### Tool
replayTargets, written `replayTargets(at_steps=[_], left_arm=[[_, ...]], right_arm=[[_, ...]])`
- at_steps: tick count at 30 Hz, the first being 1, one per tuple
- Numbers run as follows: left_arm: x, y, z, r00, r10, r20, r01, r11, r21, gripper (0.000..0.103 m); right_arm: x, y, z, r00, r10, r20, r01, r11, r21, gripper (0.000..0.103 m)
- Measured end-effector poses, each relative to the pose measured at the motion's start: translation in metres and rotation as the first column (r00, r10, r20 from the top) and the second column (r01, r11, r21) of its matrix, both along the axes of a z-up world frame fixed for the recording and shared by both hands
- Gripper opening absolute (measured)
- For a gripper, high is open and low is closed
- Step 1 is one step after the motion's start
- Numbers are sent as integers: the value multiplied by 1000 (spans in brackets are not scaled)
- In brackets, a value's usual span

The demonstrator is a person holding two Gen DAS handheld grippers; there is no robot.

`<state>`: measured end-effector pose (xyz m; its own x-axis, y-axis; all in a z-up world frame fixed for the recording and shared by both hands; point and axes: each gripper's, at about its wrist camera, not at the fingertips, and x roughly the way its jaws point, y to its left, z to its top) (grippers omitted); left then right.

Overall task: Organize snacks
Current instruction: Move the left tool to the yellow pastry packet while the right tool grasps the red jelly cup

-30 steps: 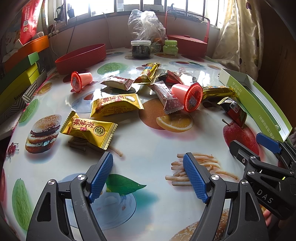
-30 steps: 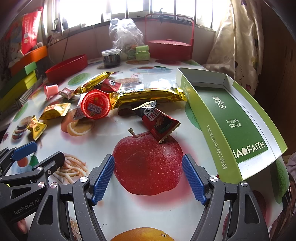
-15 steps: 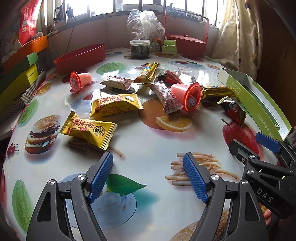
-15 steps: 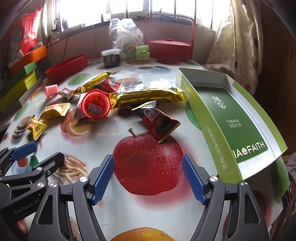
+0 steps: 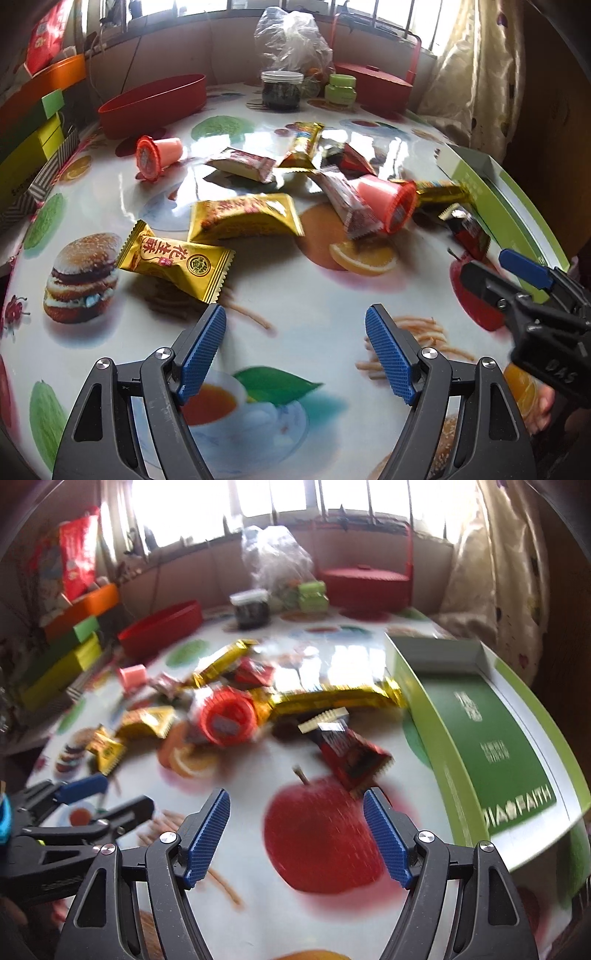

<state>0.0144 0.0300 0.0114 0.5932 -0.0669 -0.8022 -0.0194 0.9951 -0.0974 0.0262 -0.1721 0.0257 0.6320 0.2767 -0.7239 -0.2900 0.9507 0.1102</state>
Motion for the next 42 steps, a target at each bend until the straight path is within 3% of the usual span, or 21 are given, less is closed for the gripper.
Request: replayTargets(at_steps=[8,12,20,26,34,38,42], left_arm=[[13,26,19,999,13,49,-14,1000,6,78],[21,41,22,998,40,41,-38,999,-36,78],[38,54,20,998,41,50,-42,999,11,78],[53,58,14,999,26,18,-25,999,-29,78],[64,48,6,1000,3,-12,-4,999,-45,78],[72,44,4,1000,8,-20,-8,999,-36,78],[82,41,1,999,16,-35,-17,999,-30,78]], right_arm=[[21,30,20,993,116,-9,-116,993,2,76],[32,43,21,991,136,-18,-136,991,-7,76],[53,59,13,988,152,-28,-152,988,-17,76],[65,65,0,989,140,-54,-142,989,-36,74],[72,65,-9,990,124,-71,-126,992,-25,62],[70,66,-9,988,134,-71,-136,991,-17,43],[70,65,-8,989,133,-70,-134,991,-10,42]])
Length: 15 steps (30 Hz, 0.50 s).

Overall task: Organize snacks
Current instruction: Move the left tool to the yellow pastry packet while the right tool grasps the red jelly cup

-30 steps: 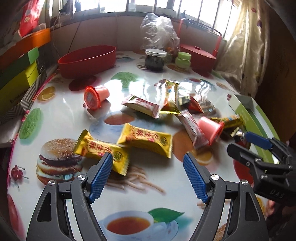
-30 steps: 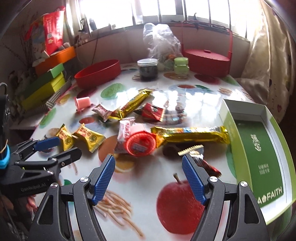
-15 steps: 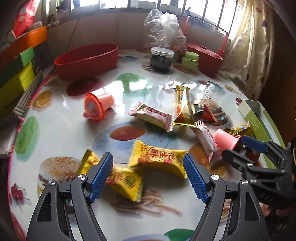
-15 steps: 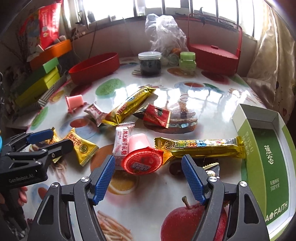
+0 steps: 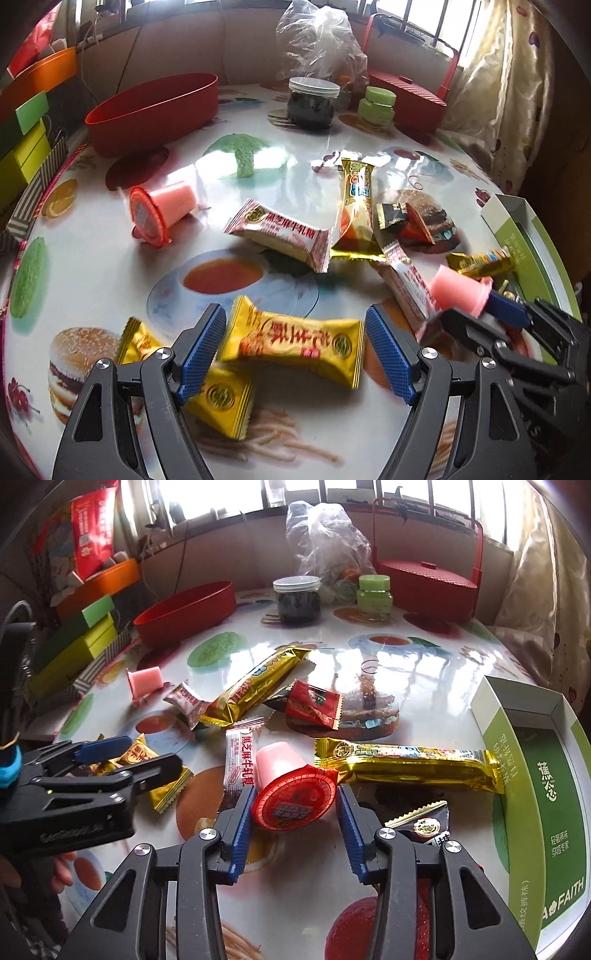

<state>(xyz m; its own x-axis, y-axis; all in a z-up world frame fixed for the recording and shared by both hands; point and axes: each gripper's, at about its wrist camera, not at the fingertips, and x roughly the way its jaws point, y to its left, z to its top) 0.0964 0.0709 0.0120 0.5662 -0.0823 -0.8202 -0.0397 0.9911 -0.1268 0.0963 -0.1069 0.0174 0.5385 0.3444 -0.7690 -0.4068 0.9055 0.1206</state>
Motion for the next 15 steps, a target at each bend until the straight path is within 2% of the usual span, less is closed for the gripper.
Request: replayTargets(at_steps=[4,6,11,15], left_arm=[[8,-4,-2,1000,3,1,-3,1000,6,78],[9,-10,-2,999,-32,9,33,999,-13,78],[4,-23,-1,992,-126,22,126,992,4,78],[-5,-19,5,994,-99,49,99,995,15,78]], right_arm=[[-1,-4,0,1000,-12,-2,12,1000,16,42],[-3,-6,1,1000,-14,-4,14,1000,24,42],[-9,-12,1,1000,-23,-17,24,999,36,42],[-15,-16,3,1000,-22,-16,23,998,52,41]])
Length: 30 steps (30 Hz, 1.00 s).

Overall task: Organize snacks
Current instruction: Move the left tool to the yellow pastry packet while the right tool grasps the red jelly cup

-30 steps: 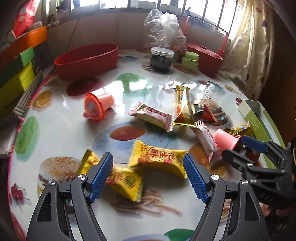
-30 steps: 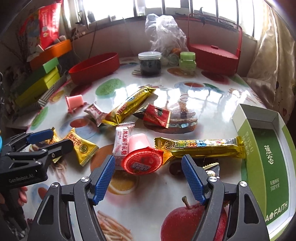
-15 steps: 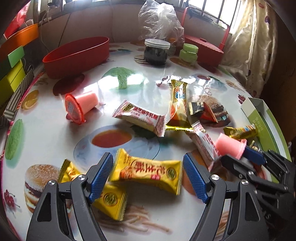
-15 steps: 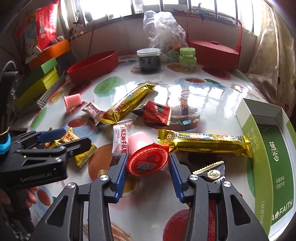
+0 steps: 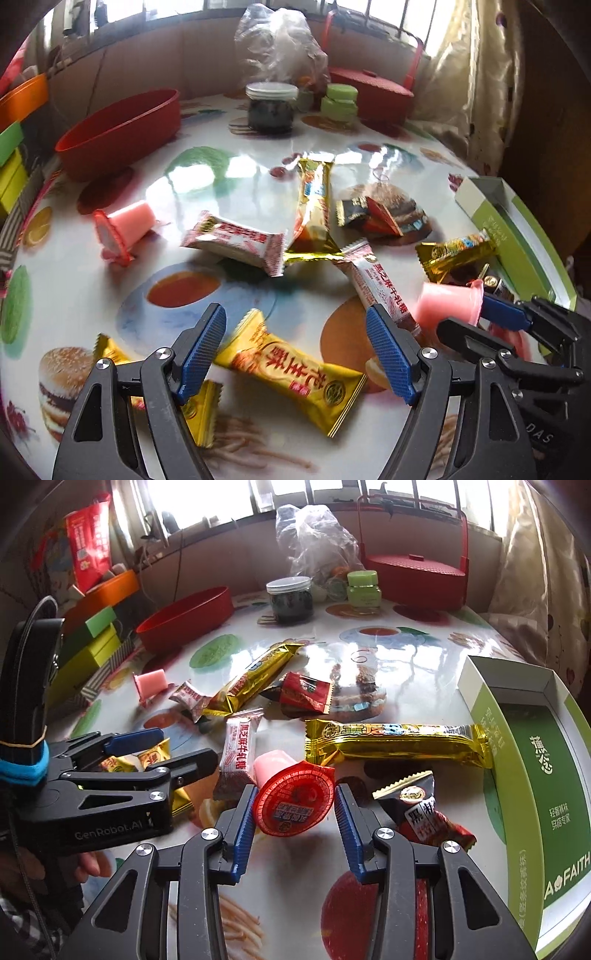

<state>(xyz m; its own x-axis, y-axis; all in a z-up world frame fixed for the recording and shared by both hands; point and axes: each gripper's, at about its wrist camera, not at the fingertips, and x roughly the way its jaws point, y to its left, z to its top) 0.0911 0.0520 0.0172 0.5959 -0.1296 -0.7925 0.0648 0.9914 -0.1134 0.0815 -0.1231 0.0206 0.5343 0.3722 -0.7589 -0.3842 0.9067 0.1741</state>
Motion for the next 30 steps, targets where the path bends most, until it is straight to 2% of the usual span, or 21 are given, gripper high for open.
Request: replayTargets(at_steps=[6,11,14,22,25,30], left_arm=[[-19,13,8,994,110,11,-111,992,56,78],[-20,15,-8,988,139,-61,-139,990,-6,78],[-20,13,-8,984,166,-61,-168,985,-25,78],[-27,10,-10,979,195,-65,-193,981,37,78],[-27,14,-12,973,222,-62,-216,972,92,74],[-22,12,-12,977,207,-45,-202,975,95,74]], right_arm=[[-6,-4,2,1000,-9,8,9,1000,12,41],[-9,-8,4,1000,-22,12,22,999,24,41],[-12,-9,5,1000,-18,13,17,999,29,41],[-16,-10,8,1000,-8,16,7,999,45,41],[-17,-10,8,1000,-7,16,6,999,50,41],[-17,-10,9,1000,-9,17,8,999,52,41]])
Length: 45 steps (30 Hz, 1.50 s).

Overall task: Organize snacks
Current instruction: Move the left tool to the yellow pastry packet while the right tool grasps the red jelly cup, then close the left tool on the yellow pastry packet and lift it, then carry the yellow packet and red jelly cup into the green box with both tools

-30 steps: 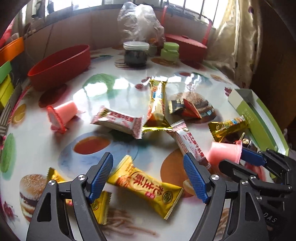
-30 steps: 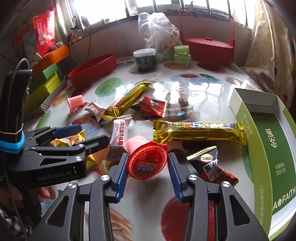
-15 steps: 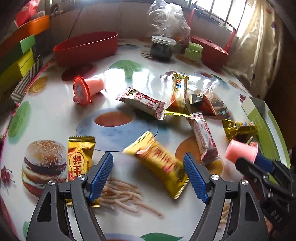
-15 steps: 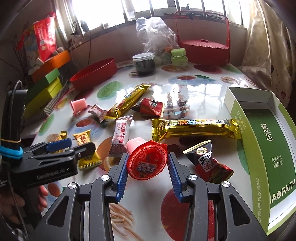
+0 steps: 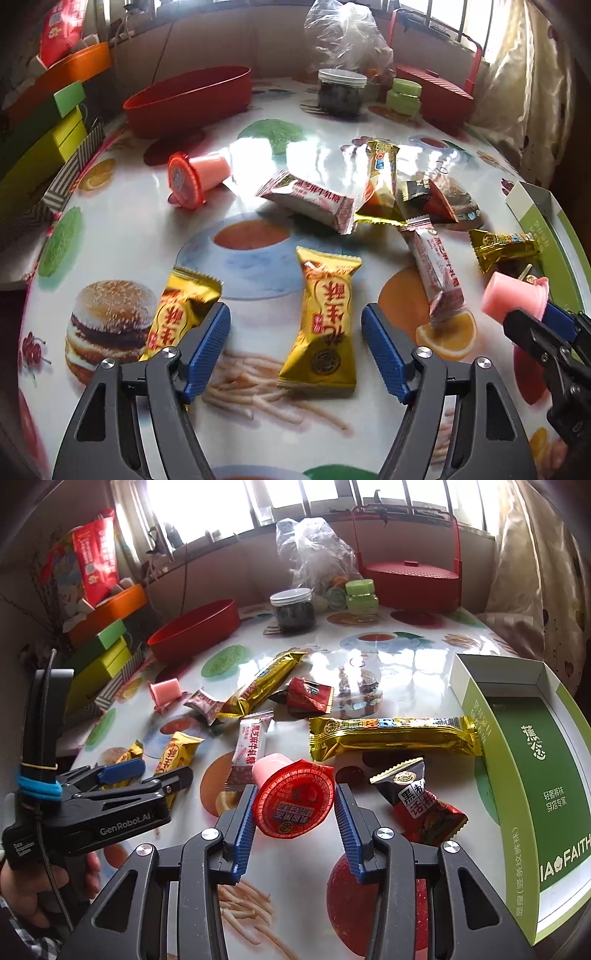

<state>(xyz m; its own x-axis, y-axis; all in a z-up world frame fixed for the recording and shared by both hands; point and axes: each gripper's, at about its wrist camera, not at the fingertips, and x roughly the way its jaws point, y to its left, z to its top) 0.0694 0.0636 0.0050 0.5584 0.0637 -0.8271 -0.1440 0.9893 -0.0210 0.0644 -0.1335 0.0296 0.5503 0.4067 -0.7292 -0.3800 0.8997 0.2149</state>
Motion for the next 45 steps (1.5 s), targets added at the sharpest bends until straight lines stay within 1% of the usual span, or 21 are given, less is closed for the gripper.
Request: replayTargets(at_steps=[1,3,4,5,7,9,10,11,16,22,29,38,41,45], left_arm=[[1,-1,0,1000,-3,1,3,1000,8,73],[3,-3,1,1000,-18,11,18,1000,13,63],[4,-4,2,1000,-23,12,22,1000,14,59],[4,-5,3,1000,-26,12,26,1000,16,53],[4,-6,4,999,-38,11,38,999,19,45],[4,-6,4,999,-43,13,43,999,20,35],[4,-6,5,999,-44,13,44,999,18,31],[3,-6,5,999,-46,14,46,999,13,24],[3,-5,7,999,-51,17,51,999,-11,23],[-3,-10,16,997,-63,44,64,998,-18,23],[-9,-26,34,990,-115,84,120,992,-50,23],[-7,-67,57,966,-221,138,232,970,-72,23],[-4,-83,62,956,-255,146,268,960,-84,23],[-1,-108,67,937,-313,158,330,938,-101,23]], right_arm=[[0,0,0,1000,0,-1,0,1000,-1,41],[0,-1,1,1000,-2,-1,2,1000,0,41],[-1,-1,1,1000,-2,0,2,1000,-1,41],[-1,-1,1,1000,-2,2,2,1000,-2,41],[-1,-2,3,1000,-4,5,4,1000,1,41],[-2,-2,4,1000,-7,8,7,1000,1,41],[-2,-3,4,1000,-8,8,8,1000,3,41],[-2,-4,5,1000,-10,8,10,1000,4,41],[-5,-7,9,1000,-20,17,20,1000,6,41],[-8,-12,12,999,-31,23,30,999,12,41],[-10,-27,21,997,-67,41,66,998,23,41],[-14,-58,32,988,-140,62,139,990,23,41],[-16,-73,36,983,-173,70,172,985,21,41],[-17,-91,40,973,-217,79,217,976,16,41]])
